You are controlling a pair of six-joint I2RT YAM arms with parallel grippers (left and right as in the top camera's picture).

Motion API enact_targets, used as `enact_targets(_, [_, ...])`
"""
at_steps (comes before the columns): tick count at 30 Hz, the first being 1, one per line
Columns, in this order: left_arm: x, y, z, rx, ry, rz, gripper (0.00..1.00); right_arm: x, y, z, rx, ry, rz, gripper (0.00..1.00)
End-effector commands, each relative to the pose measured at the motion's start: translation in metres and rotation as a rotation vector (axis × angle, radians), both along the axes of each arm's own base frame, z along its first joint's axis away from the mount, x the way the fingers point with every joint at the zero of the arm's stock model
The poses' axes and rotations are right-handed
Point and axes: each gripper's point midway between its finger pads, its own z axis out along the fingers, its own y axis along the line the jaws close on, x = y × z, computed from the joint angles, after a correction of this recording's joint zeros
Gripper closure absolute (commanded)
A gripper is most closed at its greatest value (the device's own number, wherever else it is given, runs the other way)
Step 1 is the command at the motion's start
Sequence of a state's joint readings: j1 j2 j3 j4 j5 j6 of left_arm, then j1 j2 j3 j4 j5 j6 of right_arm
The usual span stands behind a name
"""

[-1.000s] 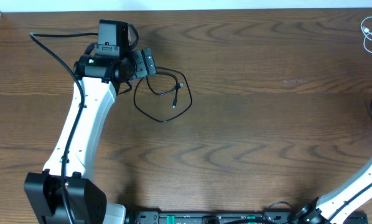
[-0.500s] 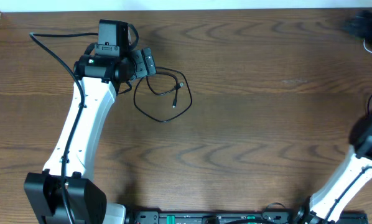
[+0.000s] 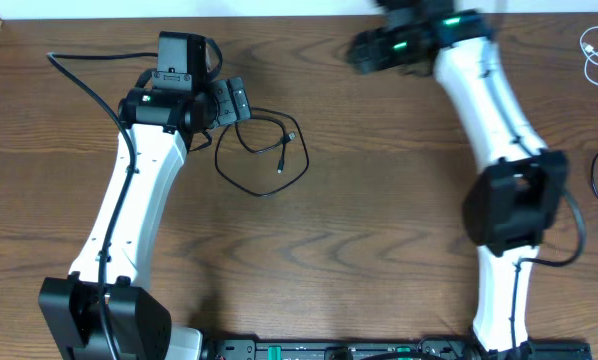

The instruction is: Untangle cables

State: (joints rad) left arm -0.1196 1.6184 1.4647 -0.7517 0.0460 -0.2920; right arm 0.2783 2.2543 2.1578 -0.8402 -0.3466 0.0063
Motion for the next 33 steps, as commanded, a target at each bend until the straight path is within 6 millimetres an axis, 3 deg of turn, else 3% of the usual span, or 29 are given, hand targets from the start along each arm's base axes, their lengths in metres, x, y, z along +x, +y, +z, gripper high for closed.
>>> enact_targets(1, [-0.001,0.001,-0.003,0.005,0.008,0.005,0.04,-0.011,0.041,-0.045,-0.071,0.036,0.076,0.16])
enact_targets(7, [-0.001,0.001,-0.004,0.005,0.012,0.005,0.04,-0.040,0.099,-0.083,-0.095,0.081,0.186,0.18])
enact_targets(10, [-0.011,0.004,-0.010,0.026,0.057,-0.001,0.04,-0.052,0.111,-0.098,-0.127,0.119,0.165,0.19])
enact_targets(19, [-0.013,0.056,-0.004,-0.061,0.056,0.240,0.04,-0.077,0.134,-0.129,-0.178,0.202,0.086,0.24])
enact_targets(23, [-0.020,0.077,-0.007,-0.083,0.084,0.321,0.04,-0.078,0.134,-0.146,-0.252,0.185,0.050,0.35])
enact_targets(33, [-0.025,0.086,-0.010,-0.082,0.102,0.343,0.04,-0.080,0.133,-0.167,-0.367,0.141,-0.005,0.48])
